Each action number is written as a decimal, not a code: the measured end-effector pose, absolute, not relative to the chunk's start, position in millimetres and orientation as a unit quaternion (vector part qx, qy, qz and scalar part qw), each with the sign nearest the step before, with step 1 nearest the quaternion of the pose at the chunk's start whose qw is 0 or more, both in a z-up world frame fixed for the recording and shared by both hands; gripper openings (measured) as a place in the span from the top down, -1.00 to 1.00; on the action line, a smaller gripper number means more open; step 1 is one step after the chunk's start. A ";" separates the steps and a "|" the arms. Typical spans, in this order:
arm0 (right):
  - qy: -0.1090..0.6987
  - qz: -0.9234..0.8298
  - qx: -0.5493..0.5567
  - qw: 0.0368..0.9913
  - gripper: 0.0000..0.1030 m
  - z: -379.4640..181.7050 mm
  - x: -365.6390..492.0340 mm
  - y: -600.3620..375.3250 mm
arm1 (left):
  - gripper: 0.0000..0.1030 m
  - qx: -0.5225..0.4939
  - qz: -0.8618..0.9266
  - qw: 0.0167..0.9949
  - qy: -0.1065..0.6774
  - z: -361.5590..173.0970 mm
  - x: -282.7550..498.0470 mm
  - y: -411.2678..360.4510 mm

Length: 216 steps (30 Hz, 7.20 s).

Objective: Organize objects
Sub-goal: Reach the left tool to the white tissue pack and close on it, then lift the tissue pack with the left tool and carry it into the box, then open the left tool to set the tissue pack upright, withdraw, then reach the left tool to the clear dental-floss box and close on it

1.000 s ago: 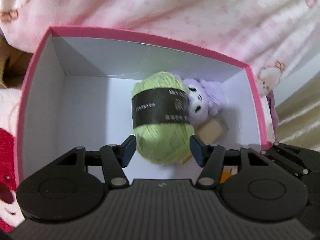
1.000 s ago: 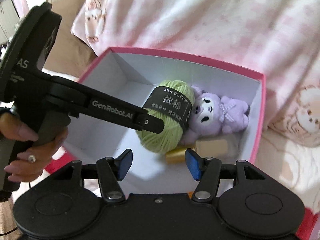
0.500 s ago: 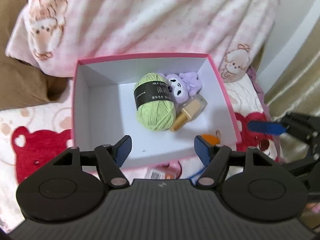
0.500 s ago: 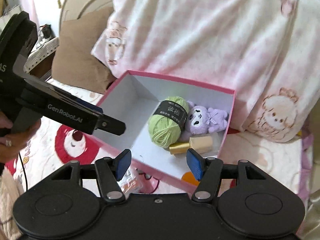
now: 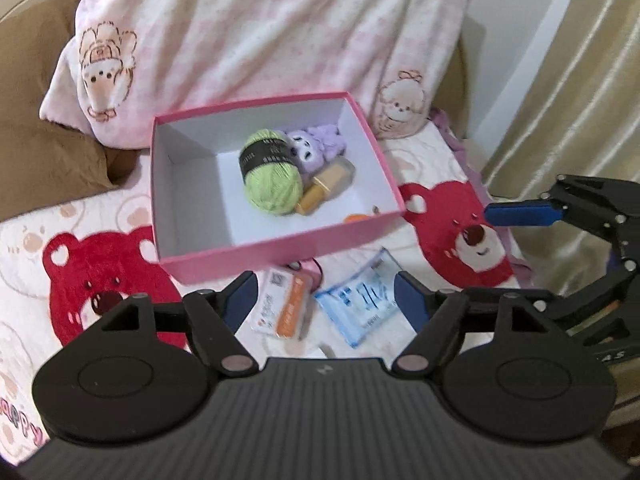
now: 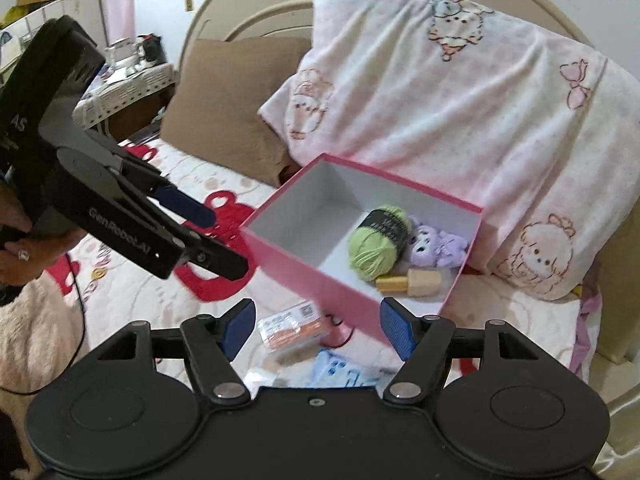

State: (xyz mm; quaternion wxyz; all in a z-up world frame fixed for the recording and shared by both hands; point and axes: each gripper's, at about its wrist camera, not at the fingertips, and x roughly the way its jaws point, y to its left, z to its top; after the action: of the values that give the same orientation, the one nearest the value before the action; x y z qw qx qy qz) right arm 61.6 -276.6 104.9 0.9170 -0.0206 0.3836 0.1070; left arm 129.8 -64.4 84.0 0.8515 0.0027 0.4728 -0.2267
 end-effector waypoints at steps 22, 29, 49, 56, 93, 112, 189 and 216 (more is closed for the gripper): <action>0.457 0.151 0.026 0.876 -0.45 -3.6 37.6 -207.5 | -0.47 -0.034 -0.241 0.806 0.539 -41.5 98.2 -54.3; 0.485 0.138 -0.043 0.862 -0.44 -46.9 46.7 -176.0 | -0.43 -0.062 -0.251 0.795 0.549 -81.1 93.0 -45.5; 0.503 0.066 -0.085 0.858 0.00 -112.5 66.0 -163.2 | 0.27 -0.125 -0.252 0.804 0.525 -157.6 93.8 -48.5; 0.503 0.063 -0.070 0.859 0.04 -103.0 64.2 -164.0 | 0.28 -0.142 -0.259 0.797 0.527 -149.7 93.4 -44.1; 0.374 0.060 -0.083 0.922 0.13 47.0 183.9 -201.7 | 0.42 -0.151 -0.248 0.838 0.462 17.1 219.4 -8.0; 0.459 0.013 0.171 0.872 0.07 -44.1 333.8 -271.6 | 0.43 -0.104 -0.168 0.829 0.523 -59.9 360.1 -28.4; 0.446 0.120 -0.206 0.862 -0.61 -71.1 133.8 -181.9 | -0.24 -0.177 -0.232 0.828 0.478 -138.5 139.3 5.0; 0.459 0.156 -0.206 0.850 -0.97 -110.1 172.3 -185.6 | 0.18 -0.299 -0.230 0.803 0.461 -167.2 152.9 32.2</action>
State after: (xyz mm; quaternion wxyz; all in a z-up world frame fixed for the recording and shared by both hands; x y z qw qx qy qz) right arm 172.3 -185.6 -110.1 0.8501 -0.2058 0.4591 0.1556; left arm 152.9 32.2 -167.2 0.8029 -0.2990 0.4614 -0.2301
